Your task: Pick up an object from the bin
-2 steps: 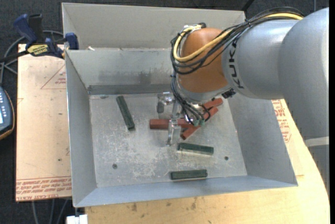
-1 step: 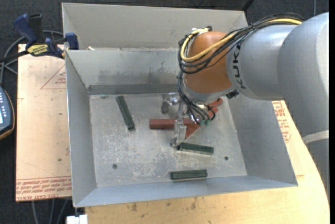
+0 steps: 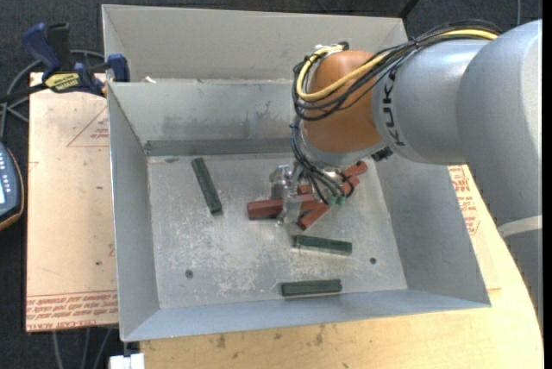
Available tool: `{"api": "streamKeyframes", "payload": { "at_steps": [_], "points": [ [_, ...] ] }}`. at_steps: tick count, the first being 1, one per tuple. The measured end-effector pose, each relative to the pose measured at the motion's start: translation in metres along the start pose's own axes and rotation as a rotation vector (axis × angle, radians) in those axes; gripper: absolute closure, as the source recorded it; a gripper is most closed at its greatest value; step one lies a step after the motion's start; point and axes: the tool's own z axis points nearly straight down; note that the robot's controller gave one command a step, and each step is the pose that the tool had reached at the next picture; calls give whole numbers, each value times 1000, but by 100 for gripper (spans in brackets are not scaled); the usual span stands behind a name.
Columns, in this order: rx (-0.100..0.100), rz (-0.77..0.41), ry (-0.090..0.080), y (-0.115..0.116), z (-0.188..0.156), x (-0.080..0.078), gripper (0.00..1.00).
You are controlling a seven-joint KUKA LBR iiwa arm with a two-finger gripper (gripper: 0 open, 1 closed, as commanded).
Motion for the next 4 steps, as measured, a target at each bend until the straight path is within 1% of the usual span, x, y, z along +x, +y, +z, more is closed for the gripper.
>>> {"api": "streamKeyframes", "payload": {
  "at_steps": [1,2,3,4],
  "points": [
    [2,-173,-8,-1,-107,-13,100],
    [0,-171,-1,-1,-103,-11,0],
    [-1,-162,11,-28,3,-30,0],
    [1,-162,-12,-28,-6,-35,100]
  ]
}}
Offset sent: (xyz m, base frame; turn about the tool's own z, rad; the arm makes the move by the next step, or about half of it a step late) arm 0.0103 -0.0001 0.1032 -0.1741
